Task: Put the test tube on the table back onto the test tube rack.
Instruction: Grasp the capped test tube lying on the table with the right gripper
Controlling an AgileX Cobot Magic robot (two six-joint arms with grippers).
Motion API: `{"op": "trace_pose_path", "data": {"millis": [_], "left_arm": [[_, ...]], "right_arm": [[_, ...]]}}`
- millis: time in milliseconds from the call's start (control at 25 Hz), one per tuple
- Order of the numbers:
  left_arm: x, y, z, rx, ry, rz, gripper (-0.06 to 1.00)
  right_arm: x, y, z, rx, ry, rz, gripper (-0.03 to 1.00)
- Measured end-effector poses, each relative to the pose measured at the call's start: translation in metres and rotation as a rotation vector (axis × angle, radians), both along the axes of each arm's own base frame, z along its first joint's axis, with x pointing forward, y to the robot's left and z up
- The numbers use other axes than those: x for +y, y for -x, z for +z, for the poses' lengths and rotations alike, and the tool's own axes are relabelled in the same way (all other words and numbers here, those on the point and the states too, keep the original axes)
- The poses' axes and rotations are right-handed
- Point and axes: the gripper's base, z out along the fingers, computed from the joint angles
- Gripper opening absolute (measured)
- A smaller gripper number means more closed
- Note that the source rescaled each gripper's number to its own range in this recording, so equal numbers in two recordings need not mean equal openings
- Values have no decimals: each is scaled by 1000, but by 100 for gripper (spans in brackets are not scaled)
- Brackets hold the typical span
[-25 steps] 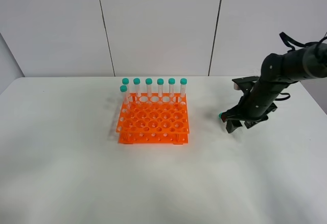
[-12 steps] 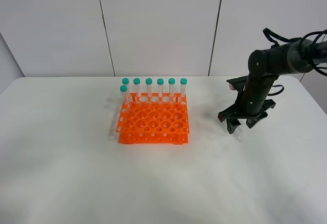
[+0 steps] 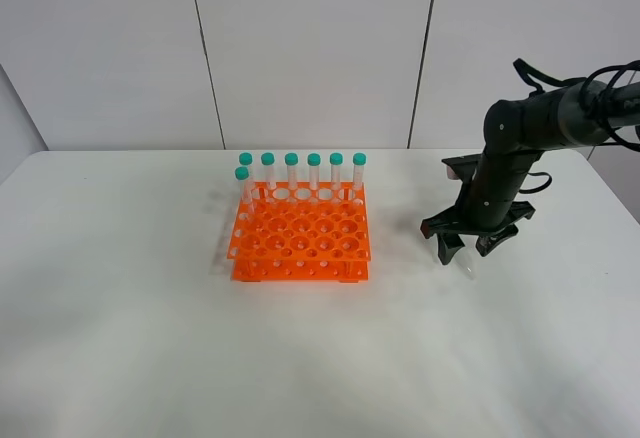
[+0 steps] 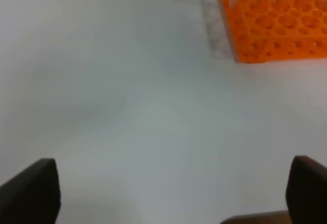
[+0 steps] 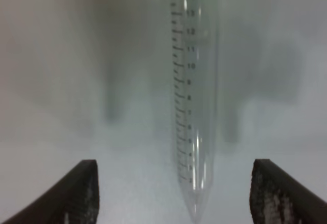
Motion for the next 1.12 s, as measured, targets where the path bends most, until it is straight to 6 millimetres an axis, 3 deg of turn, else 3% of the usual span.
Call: {"op": "trace_pose_path", "data": {"millis": [160, 560, 680, 880, 1120], "left_arm": [[0, 0, 0, 0, 0, 0, 100], [0, 0, 0, 0, 0, 0, 100], [0, 0, 0, 0, 0, 0, 100], [0, 0, 0, 0, 0, 0, 100], [0, 0, 0, 0, 0, 0, 100]], "right_arm": [[0, 1, -17, 47, 6, -9, 60], [0, -1, -18, 31, 9, -15, 58], [-1, 0, -18, 36, 11, -15, 46], [-1, 1, -18, 52, 13, -15, 0], [-1, 1, -18, 52, 14, -14, 1]]}}
